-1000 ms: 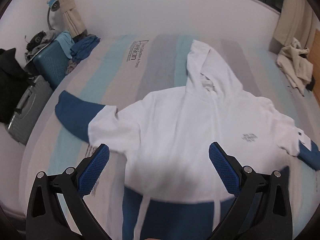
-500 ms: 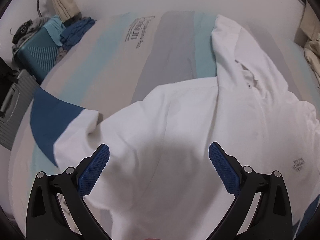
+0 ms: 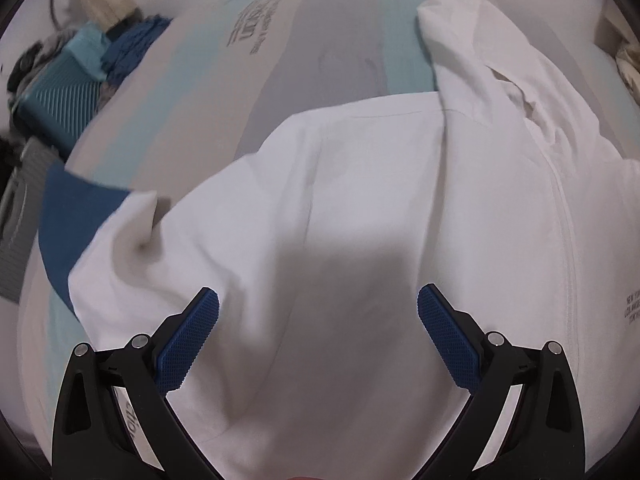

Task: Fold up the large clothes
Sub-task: 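Reach the right tool to the navy sleeve cuff and grasp it, then lift the navy cuff with the right tool and fold it across the jacket body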

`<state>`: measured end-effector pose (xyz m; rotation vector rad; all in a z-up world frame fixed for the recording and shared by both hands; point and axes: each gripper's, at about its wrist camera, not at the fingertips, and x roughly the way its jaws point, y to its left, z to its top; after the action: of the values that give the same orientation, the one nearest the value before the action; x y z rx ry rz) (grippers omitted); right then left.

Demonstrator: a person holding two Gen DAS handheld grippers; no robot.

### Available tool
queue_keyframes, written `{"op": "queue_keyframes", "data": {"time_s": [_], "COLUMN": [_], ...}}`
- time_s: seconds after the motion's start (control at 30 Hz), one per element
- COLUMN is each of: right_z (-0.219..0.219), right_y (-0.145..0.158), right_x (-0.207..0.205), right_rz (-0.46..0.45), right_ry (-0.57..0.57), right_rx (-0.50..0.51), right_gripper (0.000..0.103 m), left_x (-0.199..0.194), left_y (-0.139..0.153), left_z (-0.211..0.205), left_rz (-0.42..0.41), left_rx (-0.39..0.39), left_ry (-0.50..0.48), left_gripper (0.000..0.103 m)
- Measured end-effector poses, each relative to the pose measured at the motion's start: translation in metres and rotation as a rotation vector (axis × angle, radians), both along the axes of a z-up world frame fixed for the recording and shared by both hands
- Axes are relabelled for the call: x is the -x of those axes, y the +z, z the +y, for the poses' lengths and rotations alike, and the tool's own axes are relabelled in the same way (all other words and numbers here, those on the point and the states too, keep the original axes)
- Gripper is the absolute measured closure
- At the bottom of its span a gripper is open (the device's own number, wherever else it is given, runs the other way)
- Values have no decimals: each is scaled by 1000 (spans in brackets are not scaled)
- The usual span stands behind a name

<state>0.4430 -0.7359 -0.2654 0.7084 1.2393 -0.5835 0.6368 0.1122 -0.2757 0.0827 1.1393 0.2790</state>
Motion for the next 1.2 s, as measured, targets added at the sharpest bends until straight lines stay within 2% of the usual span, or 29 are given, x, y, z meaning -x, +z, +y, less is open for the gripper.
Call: {"op": "queue_keyframes", "data": {"time_s": [0.07, 0.13, 0.2, 0.27, 0.43, 0.6, 0.63, 0.67, 0.9, 1.0, 1.2], "right_z": [3, 6, 7, 7, 11, 25, 34, 43, 136, 167, 270], "right_y": [-10, -14, -16, -16, -2, 33, 44, 52, 116, 132, 170], "right_x": [-5, -7, -8, -7, -5, -11, -17, -22, -70, -88, -134], "right_rz": [26, 26, 35, 52, 49, 30, 18, 4, -88, -107, -185], "right_ry": [22, 29, 33, 28, 7, 17, 41, 58, 261, 304, 467], "right_rx": [-11, -24, -26, -21, -16, 47, 59, 61, 90, 89, 99], "right_gripper": [8, 22, 46, 59, 77, 82, 84, 93, 98, 98, 98], "left_x": [-1, -1, 0, 2, 4, 11, 12, 12, 19, 24, 38], "left_y": [0, 0, 1, 2, 4, 13, 16, 19, 49, 62, 89], "left_z": [-4, -5, -6, -7, -5, -5, -4, -3, 8, 15, 39], "left_rz": [2, 7, 6, 7, 18, 14, 11, 7, -20, -28, -54], "left_rx": [-13, -14, -20, -18, -13, -14, -11, -9, 17, 15, 12], "left_ry": [-18, -18, -19, -20, -11, -16, -17, -17, -4, -10, 2], "left_gripper": [6, 6, 6, 6, 6, 6, 6, 6, 6, 6, 6]}}
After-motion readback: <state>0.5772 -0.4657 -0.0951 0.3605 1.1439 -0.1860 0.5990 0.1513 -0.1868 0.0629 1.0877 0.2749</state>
